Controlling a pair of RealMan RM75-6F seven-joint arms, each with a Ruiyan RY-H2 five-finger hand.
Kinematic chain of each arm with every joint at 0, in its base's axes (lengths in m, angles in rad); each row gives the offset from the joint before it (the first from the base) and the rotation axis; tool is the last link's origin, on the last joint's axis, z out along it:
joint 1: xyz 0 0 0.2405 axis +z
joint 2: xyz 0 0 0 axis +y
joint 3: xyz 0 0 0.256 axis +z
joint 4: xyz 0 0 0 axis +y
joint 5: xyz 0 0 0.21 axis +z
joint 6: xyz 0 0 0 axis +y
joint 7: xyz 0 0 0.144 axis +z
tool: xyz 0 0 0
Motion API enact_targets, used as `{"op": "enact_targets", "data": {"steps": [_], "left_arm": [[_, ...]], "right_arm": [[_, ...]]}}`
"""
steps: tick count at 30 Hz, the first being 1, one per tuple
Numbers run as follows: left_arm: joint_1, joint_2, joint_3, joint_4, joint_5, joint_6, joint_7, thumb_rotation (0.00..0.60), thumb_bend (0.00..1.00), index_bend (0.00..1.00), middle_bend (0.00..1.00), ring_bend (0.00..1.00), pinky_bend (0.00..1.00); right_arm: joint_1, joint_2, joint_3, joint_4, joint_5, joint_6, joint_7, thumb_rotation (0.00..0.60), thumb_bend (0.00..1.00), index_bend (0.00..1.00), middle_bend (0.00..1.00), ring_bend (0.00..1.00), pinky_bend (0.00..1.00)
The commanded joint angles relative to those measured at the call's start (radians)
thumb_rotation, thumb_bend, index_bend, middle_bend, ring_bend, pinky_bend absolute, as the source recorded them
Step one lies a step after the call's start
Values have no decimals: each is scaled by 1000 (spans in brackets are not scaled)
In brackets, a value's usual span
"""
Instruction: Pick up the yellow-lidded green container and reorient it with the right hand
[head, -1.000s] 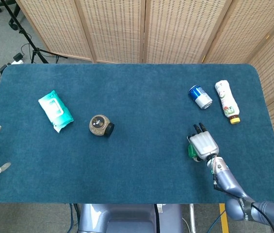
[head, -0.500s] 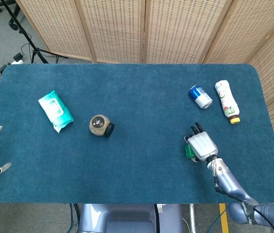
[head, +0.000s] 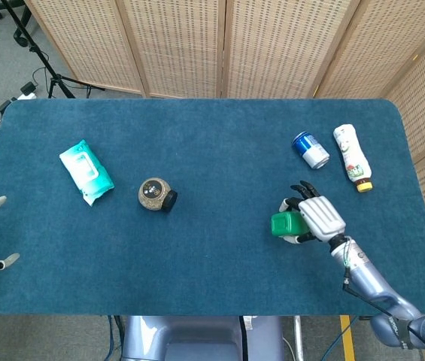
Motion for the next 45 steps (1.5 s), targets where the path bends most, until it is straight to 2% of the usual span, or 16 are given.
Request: {"op": "enact_targets", "data": {"steps": [1,4,8,16,21,22,23,26,28,30,33,34,39,45], "left_arm": [[-2,-3,1,-2,2,-2,9,600,0,0,0,0,0],[-3,-4,3,-6,4,-3,17,600,0,0,0,0,0],[-2,-6,3,-8,2,-1,22,600,0,0,0,0,0],[-5,-10,4,-11,0,-7,36,600,0,0,0,0,0],[-6,-11,5,-12,-2,-10,42,600,0,0,0,0,0],[-6,-11,5,-12,-3,-10,42,600,0,0,0,0,0],[-6,-12,4,-11,-3,-10,43,600,0,0,0,0,0],[-7,-12,4,-10,-6,-11,43,600,0,0,0,0,0],[-7,-12,4,-10,-6,-11,41,600,0,0,0,0,0],[-6,-12,3,-10,-7,-10,40,600,0,0,0,0,0],[-6,-11,3,-10,-6,-9,37,600,0,0,0,0,0],[-6,-10,3,-10,-5,-8,35,600,0,0,0,0,0],[-3,-7,3,-10,-1,-2,28,600,0,0,0,0,0],[0,-4,6,-10,8,3,18,600,0,0,0,0,0]], "right_arm": [[-41,-47,5,133,-66,27,302,600,710,547,503,129,1],[-46,-91,8,210,-67,10,458,600,762,551,503,128,1],[-61,-157,7,334,-84,28,567,600,794,555,503,128,1],[-88,-273,-3,537,-119,70,674,600,822,561,503,128,1],[-98,-330,-18,625,-141,81,700,600,814,561,493,121,2],[-100,-340,-20,641,-145,82,702,600,794,561,483,117,2],[-102,-349,-23,657,-148,83,704,600,734,561,456,104,2],[-106,-369,-28,696,-154,82,707,600,473,504,304,30,2],[-109,-381,-33,722,-161,83,708,600,316,405,178,1,1],[-110,-384,-44,741,-172,80,713,600,184,245,46,0,1],[-113,-386,-54,761,-186,88,723,600,131,44,0,0,2],[-116,-387,-56,770,-191,99,730,600,131,20,0,0,2],[-132,-370,-47,769,-201,167,759,600,131,0,0,0,1],[-157,-308,-39,711,-220,273,745,600,131,0,0,0,1]]}}
